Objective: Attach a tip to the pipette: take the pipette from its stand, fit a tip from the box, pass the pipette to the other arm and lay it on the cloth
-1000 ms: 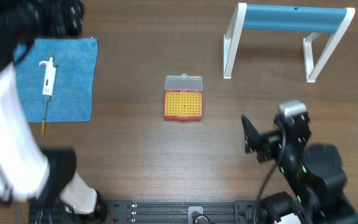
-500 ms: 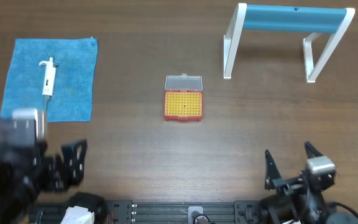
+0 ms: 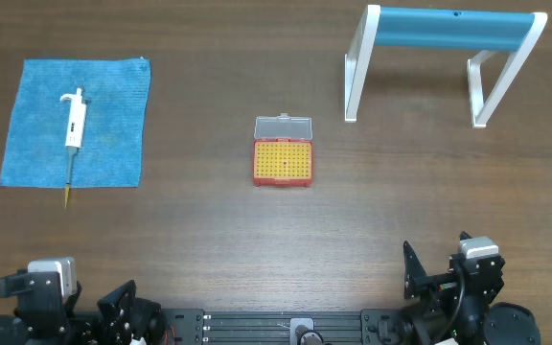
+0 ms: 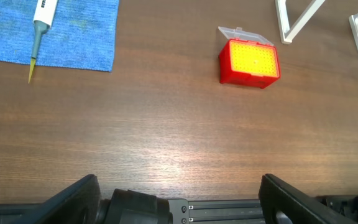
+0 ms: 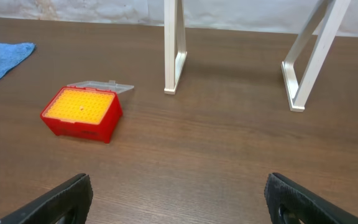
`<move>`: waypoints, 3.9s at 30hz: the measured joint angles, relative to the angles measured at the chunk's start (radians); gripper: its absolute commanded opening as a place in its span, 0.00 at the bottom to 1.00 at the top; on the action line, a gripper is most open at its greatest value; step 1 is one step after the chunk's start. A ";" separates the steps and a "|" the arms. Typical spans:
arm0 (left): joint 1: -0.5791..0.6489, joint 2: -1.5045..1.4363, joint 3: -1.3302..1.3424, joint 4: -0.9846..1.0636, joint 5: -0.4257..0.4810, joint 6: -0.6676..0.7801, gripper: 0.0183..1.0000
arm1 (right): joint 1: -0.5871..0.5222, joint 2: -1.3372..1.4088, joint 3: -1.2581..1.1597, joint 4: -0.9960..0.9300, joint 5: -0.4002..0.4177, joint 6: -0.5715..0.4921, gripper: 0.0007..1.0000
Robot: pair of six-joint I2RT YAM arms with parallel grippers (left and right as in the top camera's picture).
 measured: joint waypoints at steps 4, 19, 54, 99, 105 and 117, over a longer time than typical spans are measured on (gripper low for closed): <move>0.000 0.000 -0.002 0.000 0.000 0.000 0.82 | 0.000 0.000 0.000 0.000 0.003 0.003 0.90; 0.098 -0.001 -0.002 0.001 0.000 -0.011 0.99 | 0.000 0.000 0.000 -0.001 0.003 0.003 0.90; 0.267 -0.455 -1.378 1.620 0.019 0.061 0.99 | 0.000 0.000 -0.002 -0.004 0.006 0.003 0.90; 0.267 -0.457 -1.378 1.619 0.019 0.060 0.99 | -0.433 0.006 -0.484 0.943 -0.111 0.015 0.90; 0.267 -0.457 -1.378 1.619 0.019 0.058 0.99 | -0.384 -0.006 -0.703 1.114 -0.162 0.014 0.90; 0.267 -0.457 -1.378 1.619 0.019 0.057 0.99 | -0.343 -0.022 -0.725 1.041 -0.179 0.003 0.90</move>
